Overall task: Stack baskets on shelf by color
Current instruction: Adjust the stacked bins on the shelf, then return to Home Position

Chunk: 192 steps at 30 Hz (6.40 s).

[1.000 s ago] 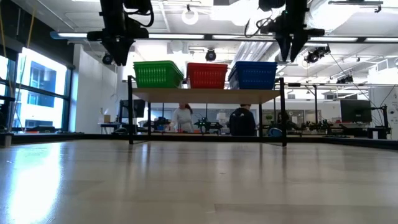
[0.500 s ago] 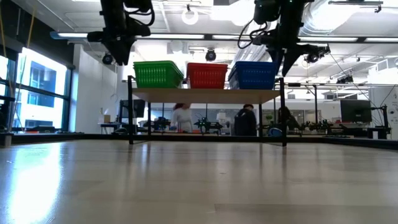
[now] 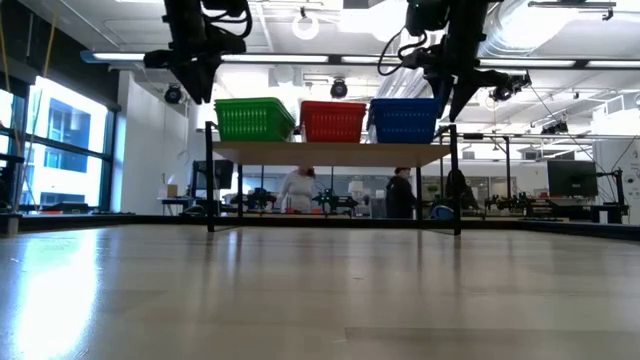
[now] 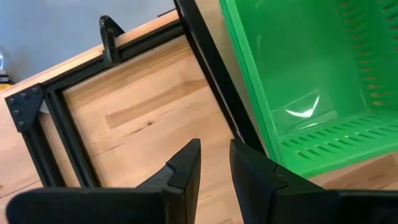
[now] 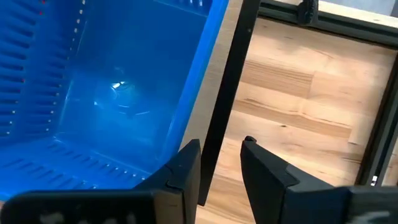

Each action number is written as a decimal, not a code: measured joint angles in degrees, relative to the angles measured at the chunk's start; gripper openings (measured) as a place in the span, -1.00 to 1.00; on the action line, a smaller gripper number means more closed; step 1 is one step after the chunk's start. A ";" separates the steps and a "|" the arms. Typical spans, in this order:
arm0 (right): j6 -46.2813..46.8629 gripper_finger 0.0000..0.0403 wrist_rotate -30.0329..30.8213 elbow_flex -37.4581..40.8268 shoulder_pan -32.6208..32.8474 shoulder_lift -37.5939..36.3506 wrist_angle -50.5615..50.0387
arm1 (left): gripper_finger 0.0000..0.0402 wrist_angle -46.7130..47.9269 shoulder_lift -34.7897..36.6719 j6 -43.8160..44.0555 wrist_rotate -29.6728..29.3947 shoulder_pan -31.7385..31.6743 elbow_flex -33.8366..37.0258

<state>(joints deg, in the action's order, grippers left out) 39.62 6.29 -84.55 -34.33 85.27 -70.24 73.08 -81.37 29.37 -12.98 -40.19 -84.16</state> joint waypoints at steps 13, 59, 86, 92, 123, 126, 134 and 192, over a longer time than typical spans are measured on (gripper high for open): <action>-1.03 -0.50 0.15 0.00 -0.02 0.00 -0.19 | -0.62 -0.89 -4.56 0.03 0.79 0.72 -0.02; -13.02 -0.50 6.74 -12.96 14.26 -4.26 25.84 | -0.62 -2.86 8.62 -8.26 -0.49 3.55 -0.04; -35.08 -0.50 -2.07 -12.92 15.37 8.68 22.51 | -0.62 -2.89 8.62 -9.47 -0.06 3.55 -0.04; -42.55 -0.50 -4.55 -12.92 16.05 12.02 22.12 | -0.62 -2.89 8.62 -9.47 -0.03 3.53 -0.04; -47.02 -0.50 -3.43 -12.90 15.71 15.78 20.61 | -0.62 -2.88 8.62 -9.63 0.38 3.55 -0.04; -46.89 -0.50 -3.72 -12.90 15.83 15.78 20.66 | -0.62 -2.89 8.62 -9.90 0.38 3.53 -0.04; -44.52 -0.50 -1.99 -12.90 15.90 15.78 20.51 | -0.62 -2.89 8.62 -10.10 0.39 3.53 -0.04; -27.75 -0.50 1.92 0.34 24.59 -25.45 33.45 | -0.62 -74.00 80.88 -9.54 9.41 24.18 83.59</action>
<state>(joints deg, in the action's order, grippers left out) 11.86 8.20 -84.21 -9.74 59.83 -36.79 -0.92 -0.49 19.83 -3.57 -16.01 -0.57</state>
